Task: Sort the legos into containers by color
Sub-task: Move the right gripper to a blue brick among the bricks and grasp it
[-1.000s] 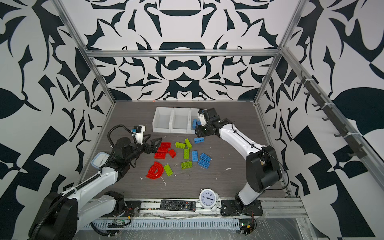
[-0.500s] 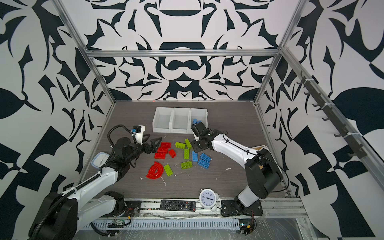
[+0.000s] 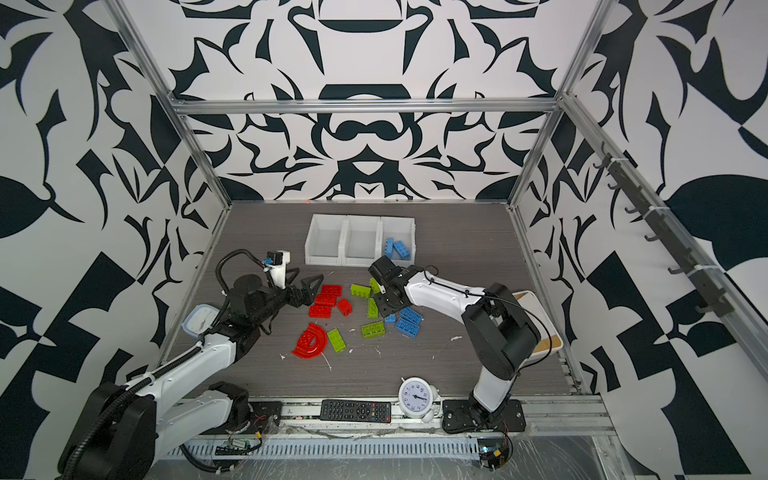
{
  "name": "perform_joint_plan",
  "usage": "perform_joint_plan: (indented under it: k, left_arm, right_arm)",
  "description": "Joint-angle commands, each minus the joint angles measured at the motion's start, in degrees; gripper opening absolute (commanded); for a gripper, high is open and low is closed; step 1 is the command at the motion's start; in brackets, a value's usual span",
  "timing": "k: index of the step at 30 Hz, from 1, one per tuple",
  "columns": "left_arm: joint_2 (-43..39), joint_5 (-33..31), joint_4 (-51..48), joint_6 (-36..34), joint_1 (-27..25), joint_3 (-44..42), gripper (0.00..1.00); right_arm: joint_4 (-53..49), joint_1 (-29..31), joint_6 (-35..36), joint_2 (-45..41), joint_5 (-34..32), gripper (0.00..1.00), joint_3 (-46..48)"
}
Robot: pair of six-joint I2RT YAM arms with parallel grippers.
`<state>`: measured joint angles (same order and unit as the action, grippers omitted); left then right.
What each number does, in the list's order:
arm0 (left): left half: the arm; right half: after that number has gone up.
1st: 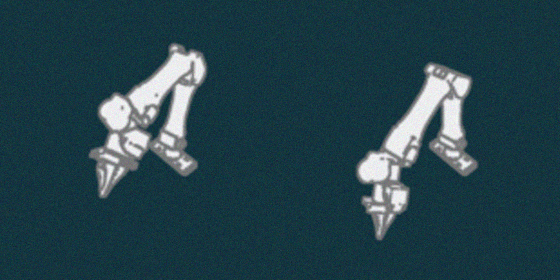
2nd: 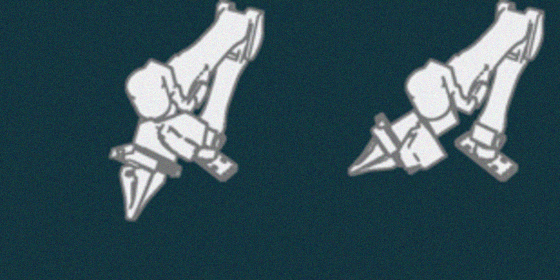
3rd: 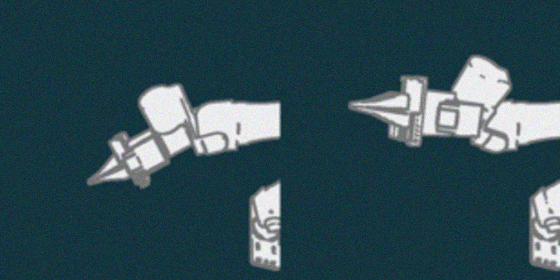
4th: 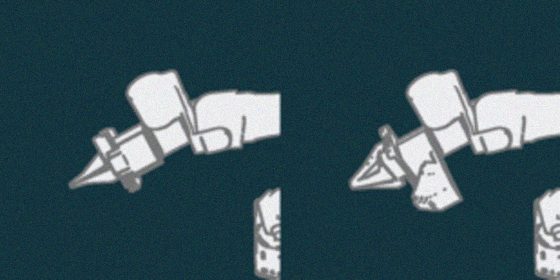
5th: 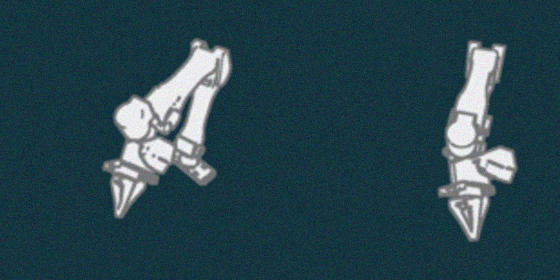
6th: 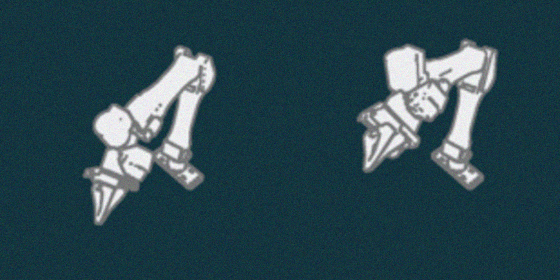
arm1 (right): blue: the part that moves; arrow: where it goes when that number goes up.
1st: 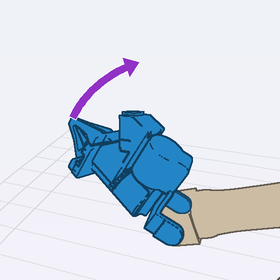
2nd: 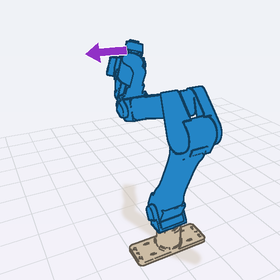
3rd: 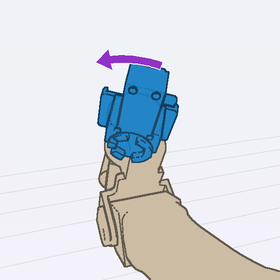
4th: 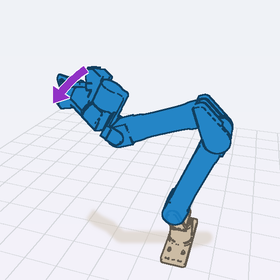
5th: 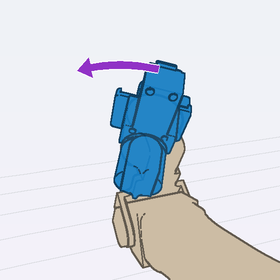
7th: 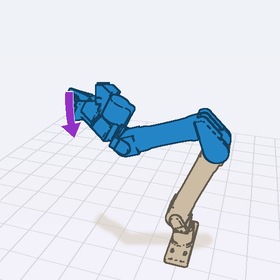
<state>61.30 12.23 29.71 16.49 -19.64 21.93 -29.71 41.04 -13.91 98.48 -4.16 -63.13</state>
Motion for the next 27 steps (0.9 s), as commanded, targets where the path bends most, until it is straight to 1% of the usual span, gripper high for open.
perform_joint_plan:
  k: [1,4,12,17,27]
  left_arm:
    - [0.01,-0.30,0.65,-0.32,-0.14,-0.84,1.00]
    - [0.03,0.01,0.77,-0.06,-0.13,-0.84,1.00]
    - [-1.70,-0.22,1.13,0.77,-0.14,-1.57,1.00]
    - [-2.54,-1.22,0.26,0.33,-0.12,-1.39,1.00]
    - [-2.15,-1.28,0.17,0.32,-0.14,-1.38,1.00]
  right_arm:
    - [0.03,0.62,-0.55,-0.07,-2.53,0.54,-0.29]
    - [0.69,0.62,-0.67,0.95,-2.00,0.54,0.02]
    - [3.44,1.06,-1.96,2.86,-0.55,0.49,1.32]
    - [4.46,1.15,-2.43,2.56,0.12,0.40,2.41]
    - [5.79,1.15,-3.36,1.11,1.05,0.33,4.95]
